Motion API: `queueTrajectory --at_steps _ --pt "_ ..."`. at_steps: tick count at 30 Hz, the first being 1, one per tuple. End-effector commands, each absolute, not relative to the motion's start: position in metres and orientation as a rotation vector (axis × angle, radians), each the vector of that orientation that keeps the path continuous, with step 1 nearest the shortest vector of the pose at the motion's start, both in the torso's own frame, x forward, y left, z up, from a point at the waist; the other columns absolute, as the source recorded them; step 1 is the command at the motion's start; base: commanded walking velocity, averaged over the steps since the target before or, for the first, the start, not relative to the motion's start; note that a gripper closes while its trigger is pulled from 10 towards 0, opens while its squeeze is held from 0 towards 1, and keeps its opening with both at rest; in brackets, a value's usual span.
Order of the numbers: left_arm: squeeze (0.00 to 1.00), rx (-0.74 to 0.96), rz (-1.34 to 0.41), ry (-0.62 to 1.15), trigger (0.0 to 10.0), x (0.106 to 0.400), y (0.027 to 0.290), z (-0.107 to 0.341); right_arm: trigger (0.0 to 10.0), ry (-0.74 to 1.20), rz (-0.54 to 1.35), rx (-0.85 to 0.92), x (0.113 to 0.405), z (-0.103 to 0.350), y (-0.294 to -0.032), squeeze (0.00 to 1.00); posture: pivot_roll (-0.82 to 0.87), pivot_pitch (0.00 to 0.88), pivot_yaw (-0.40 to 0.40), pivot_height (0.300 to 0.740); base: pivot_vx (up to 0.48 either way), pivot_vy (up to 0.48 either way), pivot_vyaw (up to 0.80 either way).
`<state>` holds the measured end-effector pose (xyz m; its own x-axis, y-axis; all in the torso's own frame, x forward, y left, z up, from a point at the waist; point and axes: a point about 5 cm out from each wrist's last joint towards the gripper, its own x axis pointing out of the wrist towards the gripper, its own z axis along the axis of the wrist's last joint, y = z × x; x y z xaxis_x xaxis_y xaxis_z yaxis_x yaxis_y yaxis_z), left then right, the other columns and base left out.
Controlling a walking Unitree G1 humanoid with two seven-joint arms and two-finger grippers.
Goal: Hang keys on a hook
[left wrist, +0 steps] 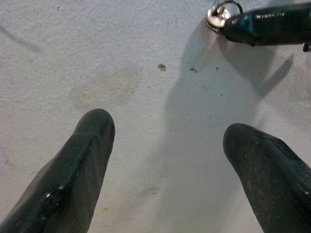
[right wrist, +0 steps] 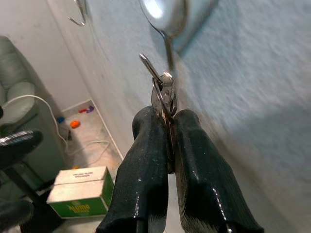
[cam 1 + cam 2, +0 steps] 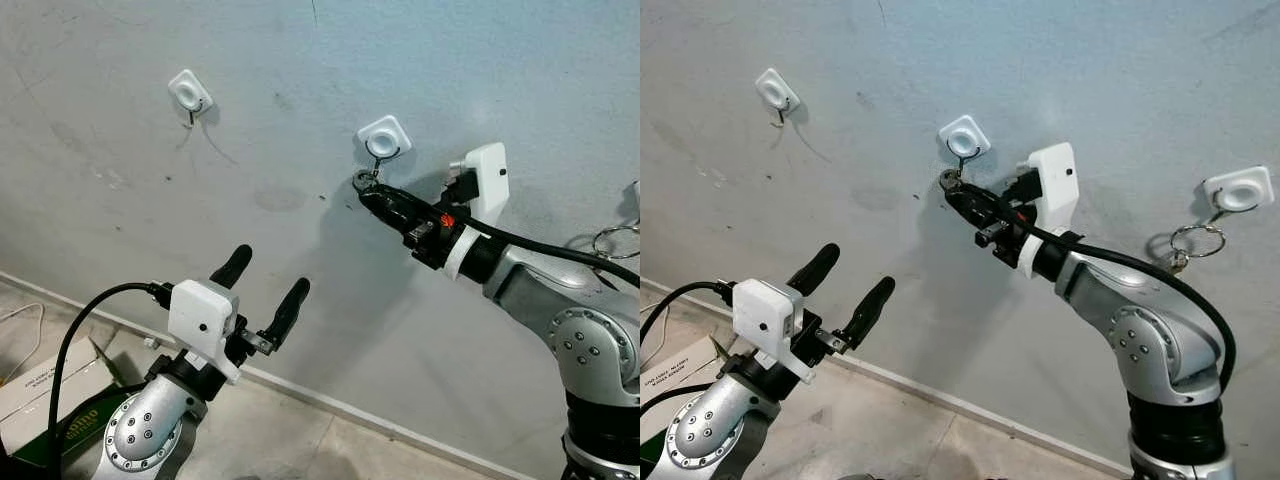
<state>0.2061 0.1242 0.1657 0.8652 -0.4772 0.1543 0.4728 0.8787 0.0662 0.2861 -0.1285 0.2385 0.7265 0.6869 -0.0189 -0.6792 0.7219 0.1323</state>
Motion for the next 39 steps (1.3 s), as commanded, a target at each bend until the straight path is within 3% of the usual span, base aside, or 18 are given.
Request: queueTrajectory --at_steps 1,24,39 --pt "0.00 0.035 -0.493 -0.150 10.0 0.206 0.125 0.163 10.0 0.041 0.687 0.100 0.289 0.241 -0.140 0.00 0.03 0.108 0.010 0.740 0.000 0.000 0.00" --pt "0.00 0.033 -0.492 -0.149 10.0 0.206 0.125 0.163 10.0 -0.096 0.822 0.139 0.280 0.267 -0.139 0.00 0.02 0.110 0.011 0.740 0.000 0.000 0.00" --pt "0.00 0.032 -0.491 -0.145 10.0 0.207 0.125 0.162 10.0 0.020 0.816 0.135 0.282 0.251 -0.135 0.00 0.02 0.113 0.012 0.740 0.000 0.000 0.00"
